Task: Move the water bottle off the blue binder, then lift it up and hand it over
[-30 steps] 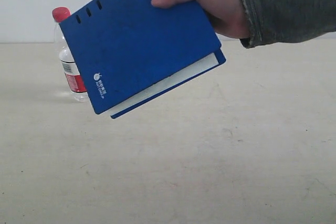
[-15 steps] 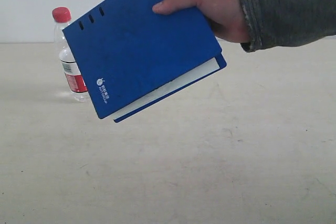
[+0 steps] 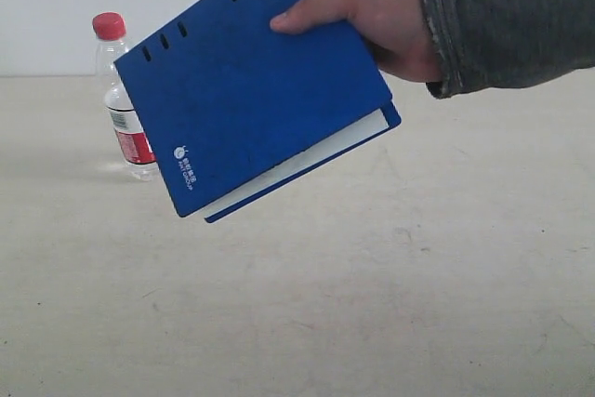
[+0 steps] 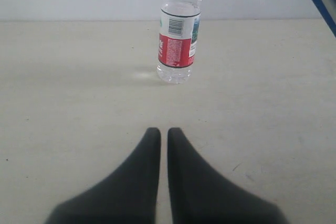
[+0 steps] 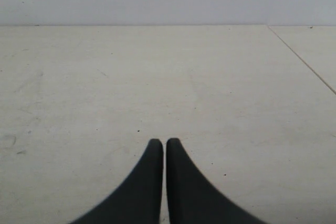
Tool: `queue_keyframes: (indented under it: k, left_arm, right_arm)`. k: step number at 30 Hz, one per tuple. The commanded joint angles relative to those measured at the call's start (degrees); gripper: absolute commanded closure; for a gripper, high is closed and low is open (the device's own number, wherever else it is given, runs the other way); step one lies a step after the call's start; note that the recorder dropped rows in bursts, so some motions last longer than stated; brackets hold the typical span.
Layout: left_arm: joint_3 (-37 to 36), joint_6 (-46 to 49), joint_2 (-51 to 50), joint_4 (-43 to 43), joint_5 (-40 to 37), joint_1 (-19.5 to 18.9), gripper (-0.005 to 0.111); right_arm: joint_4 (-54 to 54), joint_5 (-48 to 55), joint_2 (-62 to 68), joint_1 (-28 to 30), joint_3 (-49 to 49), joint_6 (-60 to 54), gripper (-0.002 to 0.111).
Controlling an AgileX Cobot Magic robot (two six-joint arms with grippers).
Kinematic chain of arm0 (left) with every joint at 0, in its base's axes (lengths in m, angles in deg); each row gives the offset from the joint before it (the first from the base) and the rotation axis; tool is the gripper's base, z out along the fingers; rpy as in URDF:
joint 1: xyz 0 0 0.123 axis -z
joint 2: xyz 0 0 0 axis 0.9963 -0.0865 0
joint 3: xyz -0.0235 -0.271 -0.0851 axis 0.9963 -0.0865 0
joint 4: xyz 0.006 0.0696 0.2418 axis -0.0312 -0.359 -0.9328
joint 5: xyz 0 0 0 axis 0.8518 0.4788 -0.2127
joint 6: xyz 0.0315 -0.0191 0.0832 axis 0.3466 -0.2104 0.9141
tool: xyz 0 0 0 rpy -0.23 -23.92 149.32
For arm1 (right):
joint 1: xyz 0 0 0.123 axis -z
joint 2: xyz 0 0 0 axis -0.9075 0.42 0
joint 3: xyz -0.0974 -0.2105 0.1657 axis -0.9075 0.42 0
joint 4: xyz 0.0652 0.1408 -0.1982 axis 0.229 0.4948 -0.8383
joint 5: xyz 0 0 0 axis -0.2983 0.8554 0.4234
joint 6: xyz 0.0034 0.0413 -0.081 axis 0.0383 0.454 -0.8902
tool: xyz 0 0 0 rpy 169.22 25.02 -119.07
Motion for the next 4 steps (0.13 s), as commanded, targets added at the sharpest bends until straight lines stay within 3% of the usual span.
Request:
queue_keyframes:
  k: [1,4]
  left_arm:
    - [-0.2,0.3,0.1,0.7,0.4,0.3,0.102]
    - [-0.2,0.3,0.1,0.7,0.4,0.3,0.102]
  right_arm:
    - [0.1,-0.2,0.1,0.1,-0.1,0.0,0.109]
    - [0.1,-0.2,0.1,0.1,-0.1,0.0,0.109]
